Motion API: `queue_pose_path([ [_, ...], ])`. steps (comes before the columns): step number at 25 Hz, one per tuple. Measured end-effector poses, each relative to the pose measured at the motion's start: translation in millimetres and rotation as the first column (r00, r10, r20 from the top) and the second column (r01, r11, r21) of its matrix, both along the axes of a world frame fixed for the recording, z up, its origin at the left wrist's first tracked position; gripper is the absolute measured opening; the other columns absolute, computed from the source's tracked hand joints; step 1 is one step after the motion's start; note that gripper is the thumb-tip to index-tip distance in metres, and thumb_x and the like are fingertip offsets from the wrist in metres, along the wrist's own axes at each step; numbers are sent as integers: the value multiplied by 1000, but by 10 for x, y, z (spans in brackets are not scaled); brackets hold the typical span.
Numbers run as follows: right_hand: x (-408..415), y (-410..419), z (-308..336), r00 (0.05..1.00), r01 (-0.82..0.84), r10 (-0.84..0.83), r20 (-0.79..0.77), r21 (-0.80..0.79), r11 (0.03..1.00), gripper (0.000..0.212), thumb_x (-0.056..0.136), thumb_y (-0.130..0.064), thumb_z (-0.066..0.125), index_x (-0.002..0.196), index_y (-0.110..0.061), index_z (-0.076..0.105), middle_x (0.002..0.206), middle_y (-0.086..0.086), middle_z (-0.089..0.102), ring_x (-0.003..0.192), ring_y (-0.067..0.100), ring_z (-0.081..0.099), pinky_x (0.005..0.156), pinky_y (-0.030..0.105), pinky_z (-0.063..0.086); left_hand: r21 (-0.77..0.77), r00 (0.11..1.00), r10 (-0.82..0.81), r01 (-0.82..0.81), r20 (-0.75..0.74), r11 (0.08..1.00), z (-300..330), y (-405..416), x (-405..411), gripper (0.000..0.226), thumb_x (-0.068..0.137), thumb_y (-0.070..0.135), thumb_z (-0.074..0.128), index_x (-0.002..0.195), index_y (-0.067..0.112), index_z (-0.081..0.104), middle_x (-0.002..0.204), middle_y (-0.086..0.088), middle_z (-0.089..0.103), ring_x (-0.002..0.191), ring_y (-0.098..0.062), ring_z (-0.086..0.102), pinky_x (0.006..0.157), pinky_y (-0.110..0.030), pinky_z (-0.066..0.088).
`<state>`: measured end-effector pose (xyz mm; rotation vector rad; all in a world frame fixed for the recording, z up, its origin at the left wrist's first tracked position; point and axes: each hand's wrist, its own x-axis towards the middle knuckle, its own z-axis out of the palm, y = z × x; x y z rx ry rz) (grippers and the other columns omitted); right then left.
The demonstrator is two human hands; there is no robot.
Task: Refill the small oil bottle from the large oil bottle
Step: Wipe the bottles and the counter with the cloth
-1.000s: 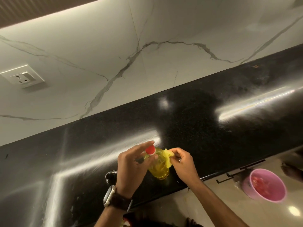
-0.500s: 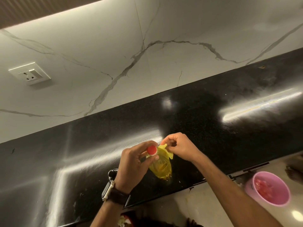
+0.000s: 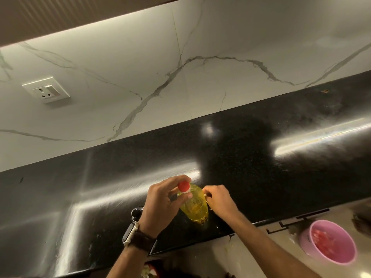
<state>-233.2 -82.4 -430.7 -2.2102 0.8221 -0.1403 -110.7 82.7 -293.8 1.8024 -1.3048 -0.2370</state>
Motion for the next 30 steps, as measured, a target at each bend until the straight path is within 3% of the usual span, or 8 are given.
queue_pose_path([
  [3, -142, 188, -340, 999, 29, -34, -19, -216, 976, 15, 95, -17, 66, 99, -25, 78, 92, -3, 73, 83, 12, 70, 67, 20, 50, 24, 999, 18, -17, -40, 1000, 8, -6, -36, 47, 79, 14, 88, 117, 34, 70, 110, 19, 73, 104, -6, 72, 85, -30, 64],
  [6, -210, 228, -445, 998, 70, -69, 12, -249, 966, 11, 96, -17, 67, 93, -24, 76, 90, -2, 68, 80, 11, 66, 64, 19, 46, 74, 995, -18, 25, -95, 997, 41, 28, -18, 43, 81, 6, 86, 116, 25, 72, 111, 15, 74, 106, -12, 72, 87, -38, 64],
  [9, -289, 148, -376, 964, 204, -204, 173, 17, 979, 10, 94, -16, 71, 97, -24, 77, 92, -11, 73, 85, 4, 69, 75, 22, 57, 140, 978, -129, 152, -165, 978, 127, 25, 5, 46, 83, -10, 77, 118, 20, 71, 128, 14, 71, 126, -11, 65, 103, -36, 57],
  [12, -338, 96, -206, 901, 204, -306, 308, 321, 925, 14, 92, -11, 76, 101, -22, 77, 92, -12, 76, 88, 2, 73, 79, 25, 61, 147, 987, -133, 145, -91, 978, 134, 43, -37, 68, 80, -12, 77, 138, 22, 62, 148, 11, 59, 143, -9, 50, 116, -32, 45],
  [18, -249, 359, 290, 871, 134, -392, 297, 625, 769, 21, 100, -9, 64, 107, -23, 77, 99, -4, 79, 102, 16, 75, 89, 40, 63, -16, 987, 115, -118, -116, 993, -68, 111, -328, 59, 80, 19, 84, 128, 48, 66, 121, 25, 72, 106, -2, 74, 80, -30, 65],
  [20, -210, 335, 604, 861, 30, -319, 395, 588, 808, 29, 100, -7, 59, 110, -26, 78, 105, -7, 79, 105, 11, 74, 92, 38, 62, -23, 989, 100, -103, -112, 994, -80, 95, -303, 61, 80, 16, 85, 128, 50, 66, 119, 27, 73, 104, -1, 74, 80, -27, 65],
  [23, -82, 123, 1071, 865, -260, 12, 502, 425, 867, 26, 97, -9, 66, 114, -24, 78, 110, -10, 78, 108, 6, 73, 95, 27, 59, -17, 993, 82, -84, -87, 996, -109, 140, -280, 62, 82, 14, 85, 132, 42, 64, 122, 21, 73, 109, -1, 72, 83, -30, 65],
  [30, 448, -334, 917, 910, -412, 374, 177, 472, 779, 12, 95, -6, 72, 98, -14, 79, 93, 1, 80, 91, 15, 76, 92, 40, 61, -5, 996, 87, -87, -28, 996, -191, 152, -286, 61, 87, 30, 77, 144, 39, 56, 139, 13, 66, 122, -1, 66, 91, -35, 63],
])
